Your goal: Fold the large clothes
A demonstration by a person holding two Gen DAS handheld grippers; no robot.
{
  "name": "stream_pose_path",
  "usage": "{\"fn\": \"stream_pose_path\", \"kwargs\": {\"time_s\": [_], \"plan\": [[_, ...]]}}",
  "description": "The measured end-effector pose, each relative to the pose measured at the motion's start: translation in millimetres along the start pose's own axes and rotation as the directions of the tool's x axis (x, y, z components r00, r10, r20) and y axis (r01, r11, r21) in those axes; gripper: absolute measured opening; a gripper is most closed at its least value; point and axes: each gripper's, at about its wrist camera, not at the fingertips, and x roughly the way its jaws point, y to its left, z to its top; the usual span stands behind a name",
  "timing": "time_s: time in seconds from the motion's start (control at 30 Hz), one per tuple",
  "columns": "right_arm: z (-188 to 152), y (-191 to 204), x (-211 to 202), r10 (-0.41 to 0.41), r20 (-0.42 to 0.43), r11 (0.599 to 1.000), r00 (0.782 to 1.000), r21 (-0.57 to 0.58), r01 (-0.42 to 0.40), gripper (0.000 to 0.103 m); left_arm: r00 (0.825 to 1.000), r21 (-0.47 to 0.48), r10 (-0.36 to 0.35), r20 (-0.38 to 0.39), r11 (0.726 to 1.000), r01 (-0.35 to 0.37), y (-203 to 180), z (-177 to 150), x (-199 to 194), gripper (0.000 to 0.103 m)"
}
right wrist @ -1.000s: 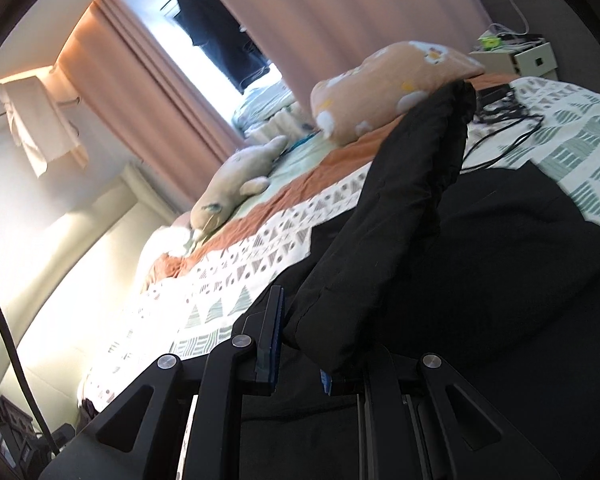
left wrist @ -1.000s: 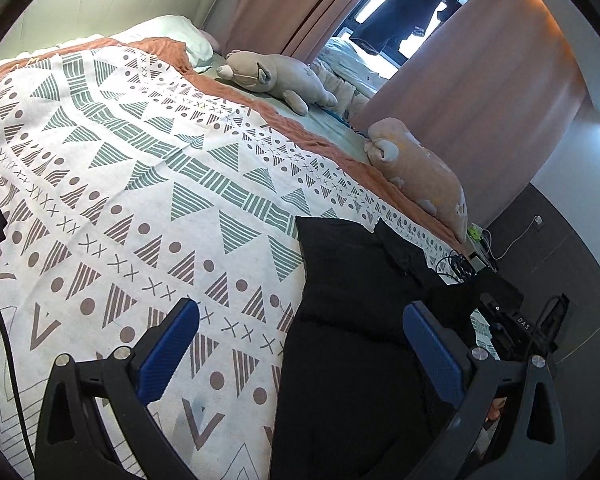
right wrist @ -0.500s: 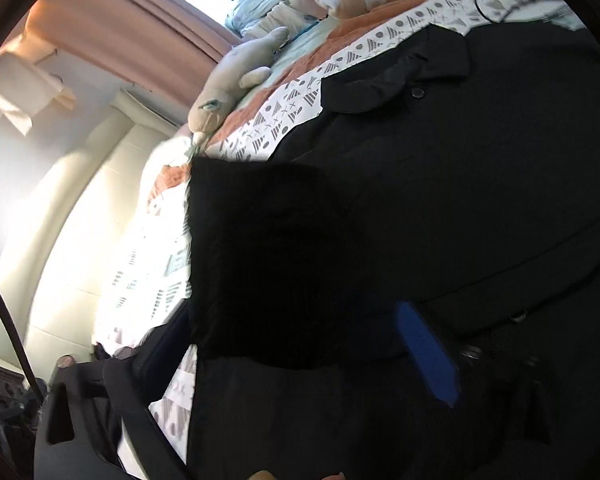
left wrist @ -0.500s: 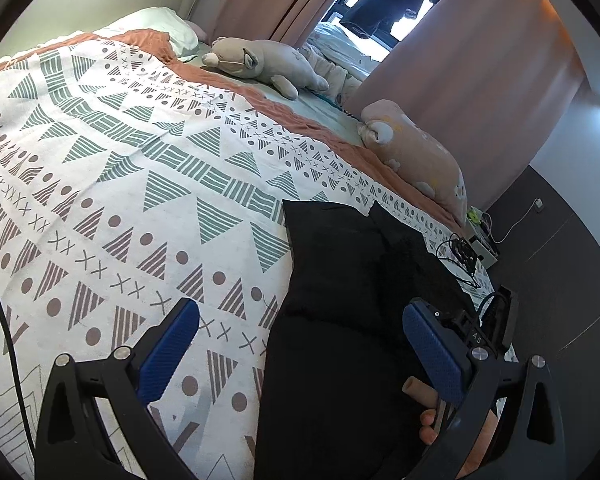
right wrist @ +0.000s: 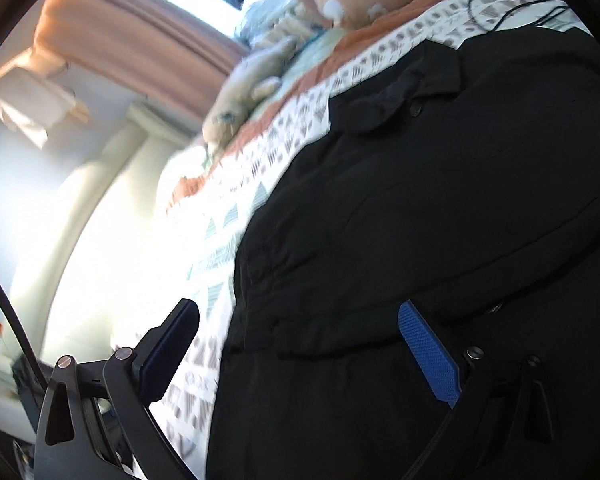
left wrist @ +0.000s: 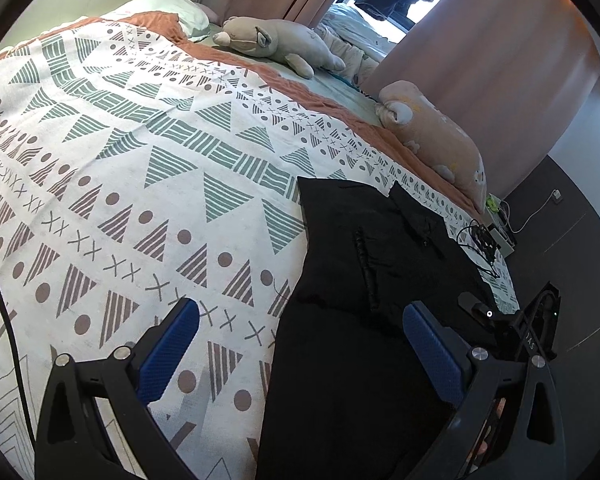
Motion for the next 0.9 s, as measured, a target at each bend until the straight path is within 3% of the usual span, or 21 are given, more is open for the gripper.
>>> {"fn": "stream_pose_path", "kwargs": {"time_s": [0.03,0.1,0.13,0.2,0.27,0.43,0.67,0.9], "plan": [[-5,2,5,-0.012,-0.022,1.000,1.000,-0.004,0.012,0.099,1.000,-0.003,0.004,-0.003,1.000,-0.004,1,0,2,0.103],[-9,5,17,-0.022,-0.067,1.000,0.997,-0.001,0.022,0.082,1.000,-0.007,0.005,-0.007,1.000,-0.005,1,1,3,0.103],[-11,4,26,-0.016,-0.102,1.000,0.995,0.008,0.017,0.068,1.000,-0.009,0.004,-0.008,1.000,-0.004,2,1,4,0.103],[-8,3,42,-0.024,-0.146,0.999,0.989,0.032,0.029,0.054,1.000,-0.011,0.006,-0.009,1.000,-0.006,2,1,5,0.103],[-6,-1,49,-0.050,-0.138,0.998,0.989,0.030,0.055,0.037,1.000,-0.018,0.004,-0.011,1.000,-0.004,4,3,8,0.103],[1,-1,54,-0.071,-0.102,0.997,0.992,0.032,0.075,0.016,1.000,-0.026,-0.003,-0.015,1.000,0.003,6,5,11,0.103],[-13,-3,50,0.025,-0.051,0.997,0.998,0.071,-0.021,0.012,1.000,-0.012,0.003,-0.030,1.000,-0.003,1,4,15,0.103],[-23,-5,54,0.018,-0.094,0.995,0.995,0.102,-0.008,0.013,0.993,0.050,0.121,0.017,0.991,-0.121,-17,3,1,0.103]]}}
